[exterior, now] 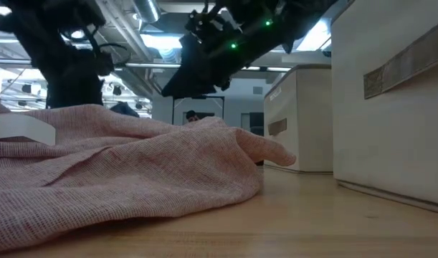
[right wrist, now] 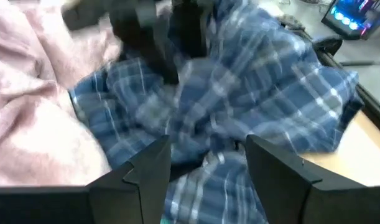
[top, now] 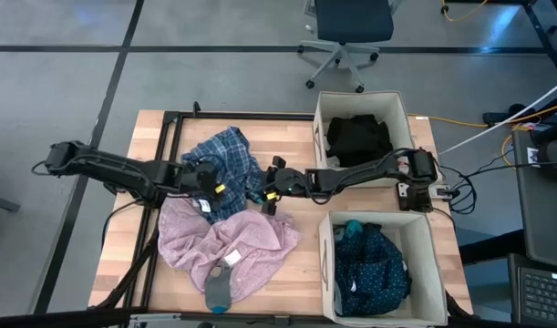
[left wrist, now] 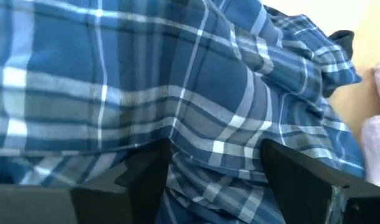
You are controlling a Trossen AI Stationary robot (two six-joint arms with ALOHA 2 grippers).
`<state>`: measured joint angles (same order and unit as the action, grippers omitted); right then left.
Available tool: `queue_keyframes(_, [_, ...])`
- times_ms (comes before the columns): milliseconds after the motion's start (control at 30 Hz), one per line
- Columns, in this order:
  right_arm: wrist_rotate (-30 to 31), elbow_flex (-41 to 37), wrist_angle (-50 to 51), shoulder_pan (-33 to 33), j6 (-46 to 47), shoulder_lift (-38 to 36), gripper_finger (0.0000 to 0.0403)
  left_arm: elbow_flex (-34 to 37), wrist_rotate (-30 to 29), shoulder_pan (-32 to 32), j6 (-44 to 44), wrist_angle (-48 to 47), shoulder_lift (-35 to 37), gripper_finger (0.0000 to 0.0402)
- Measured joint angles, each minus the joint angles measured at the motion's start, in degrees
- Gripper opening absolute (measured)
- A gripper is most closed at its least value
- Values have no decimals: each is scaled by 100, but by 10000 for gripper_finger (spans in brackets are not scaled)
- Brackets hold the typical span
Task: Sort clothes
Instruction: Put the blue checkered polo shirt into the bottom laundry organizer
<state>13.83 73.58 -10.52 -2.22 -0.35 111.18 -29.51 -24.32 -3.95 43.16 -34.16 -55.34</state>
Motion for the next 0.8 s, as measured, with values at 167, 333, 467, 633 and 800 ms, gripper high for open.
queue_keyframes(167, [-1, 5, -270, 0, 8, 237, 207, 495, 71, -1, -353, 1114, -360, 240])
queue_keyframes(333, [-2, 2, -212, 0, 32, 280, 207, 810, 192, -1, -461, 1623, -764, 211])
queue_keyframes(467, [-3, 4, -200, 0, 34, 297, 207, 868, 189, -2, -564, 1763, -1021, 154])
queue_keyframes(633, [-1, 4, -167, 0, 151, 299, 207, 878, 245, -13, -993, 2105, -1096, 47])
queue_keyframes(800, [-65, 4, -130, 0, 170, 299, 207, 569, 368, -216, -1513, 2104, -934, 22])
